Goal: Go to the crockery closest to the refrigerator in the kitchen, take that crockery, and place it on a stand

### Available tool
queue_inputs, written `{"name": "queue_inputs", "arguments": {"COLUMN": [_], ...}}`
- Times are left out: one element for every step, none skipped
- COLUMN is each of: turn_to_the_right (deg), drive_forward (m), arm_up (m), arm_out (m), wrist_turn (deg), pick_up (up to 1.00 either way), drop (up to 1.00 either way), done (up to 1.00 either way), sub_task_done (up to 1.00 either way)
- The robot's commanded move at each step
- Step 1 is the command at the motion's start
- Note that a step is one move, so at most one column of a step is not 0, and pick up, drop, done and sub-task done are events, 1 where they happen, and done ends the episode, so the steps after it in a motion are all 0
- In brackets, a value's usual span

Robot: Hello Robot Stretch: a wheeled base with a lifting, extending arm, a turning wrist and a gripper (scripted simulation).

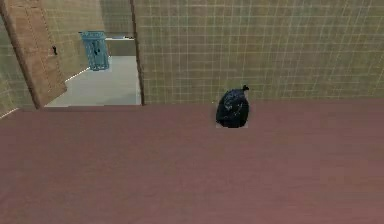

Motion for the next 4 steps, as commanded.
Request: {"name": "queue_inputs", "arguments": {"turn_to_the_right": [45.0, 39.0, 0.0, -45.0], "drive_forward": [0.00, 0.00, 0.55, 0.00], "arm_up": [0.00, 0.00, 0.00, 0.00], "arm_out": [0.00, 0.00, 0.00, 0.00], "wrist_turn": [0.0, 0.0, 0.0, 0.0], "pick_up": [0.00, 0.00, 0.00, 0.00], "drop": [0.00, 0.00, 0.00, 0.00], "done": [0.00, 0.00, 0.00, 0.00], "sub_task_done": [0.00, 0.00, 0.00, 0.00]}}
